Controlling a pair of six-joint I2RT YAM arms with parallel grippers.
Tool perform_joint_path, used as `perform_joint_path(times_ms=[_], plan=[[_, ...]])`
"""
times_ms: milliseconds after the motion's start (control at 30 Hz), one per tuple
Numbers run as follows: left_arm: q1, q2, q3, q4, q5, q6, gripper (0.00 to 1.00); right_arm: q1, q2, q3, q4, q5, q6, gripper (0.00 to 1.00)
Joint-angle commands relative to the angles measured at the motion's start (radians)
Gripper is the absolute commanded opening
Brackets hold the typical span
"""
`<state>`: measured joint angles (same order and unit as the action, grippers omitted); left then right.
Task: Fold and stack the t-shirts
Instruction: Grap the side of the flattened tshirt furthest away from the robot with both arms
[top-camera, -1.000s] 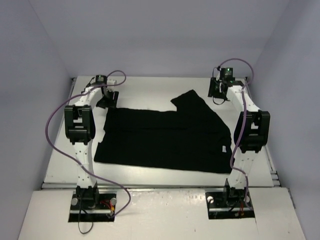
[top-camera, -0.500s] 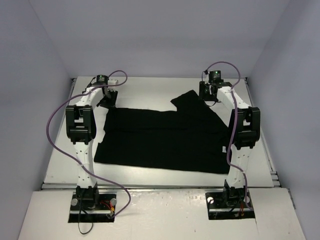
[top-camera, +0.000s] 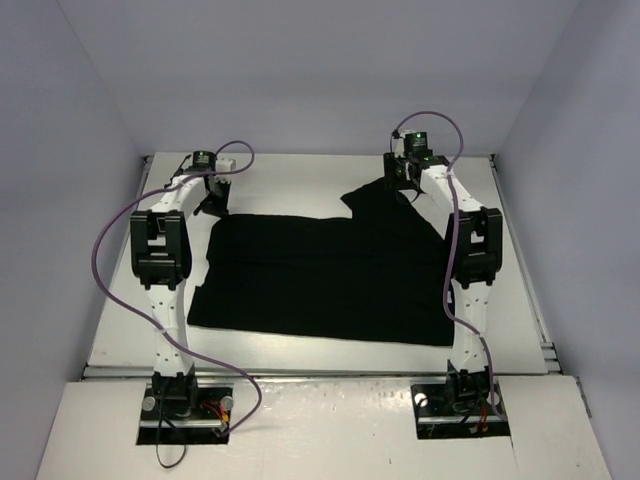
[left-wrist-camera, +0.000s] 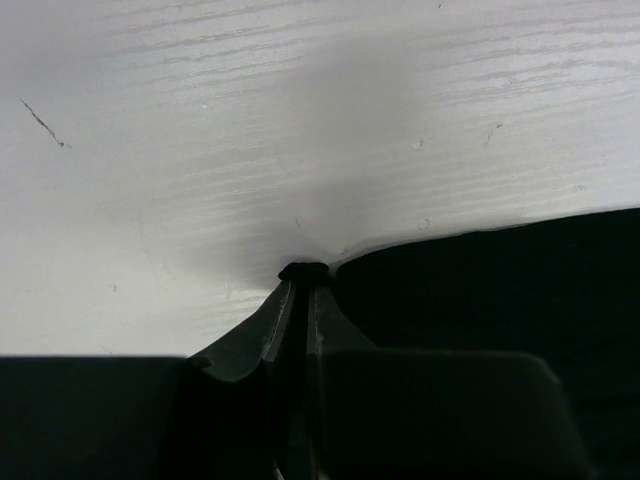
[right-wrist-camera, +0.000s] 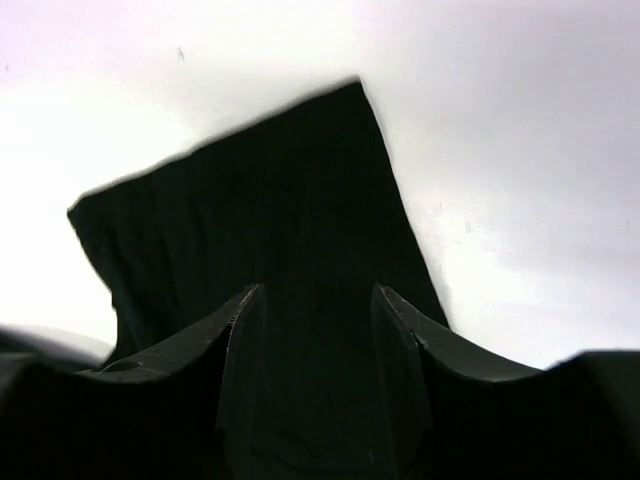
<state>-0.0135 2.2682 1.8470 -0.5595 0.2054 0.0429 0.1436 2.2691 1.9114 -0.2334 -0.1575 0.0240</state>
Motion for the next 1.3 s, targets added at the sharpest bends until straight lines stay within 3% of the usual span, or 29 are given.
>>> perform_joint_path(times_ms=[0,533,1033,1167,1267], plan=[[0.007,-0.059,-0.047,-0.014,-0.017,-0.011,0.0,0.008,0.053,0.121,0.034,0.02,-0.06,0.45],[0.007,-0.078,-0.1,-0.013,0.015,-0.032,0.0,0.008,0.301,0.41,0.054,0.071,-0.076,0.49],[0.006,-0.066,-0.101,-0.013,0.02,-0.032,0.0,0.003,0.406,0.464,0.08,0.079,-0.036,0.47],[0.006,-0.06,-0.09,-0.014,0.022,-0.032,0.0,-0.006,0.406,0.468,0.082,0.058,-0.043,0.36],[0.006,-0.055,-0.084,-0.014,0.026,-0.032,0.0,-0.01,0.4,0.453,0.082,0.044,-0.045,0.12]])
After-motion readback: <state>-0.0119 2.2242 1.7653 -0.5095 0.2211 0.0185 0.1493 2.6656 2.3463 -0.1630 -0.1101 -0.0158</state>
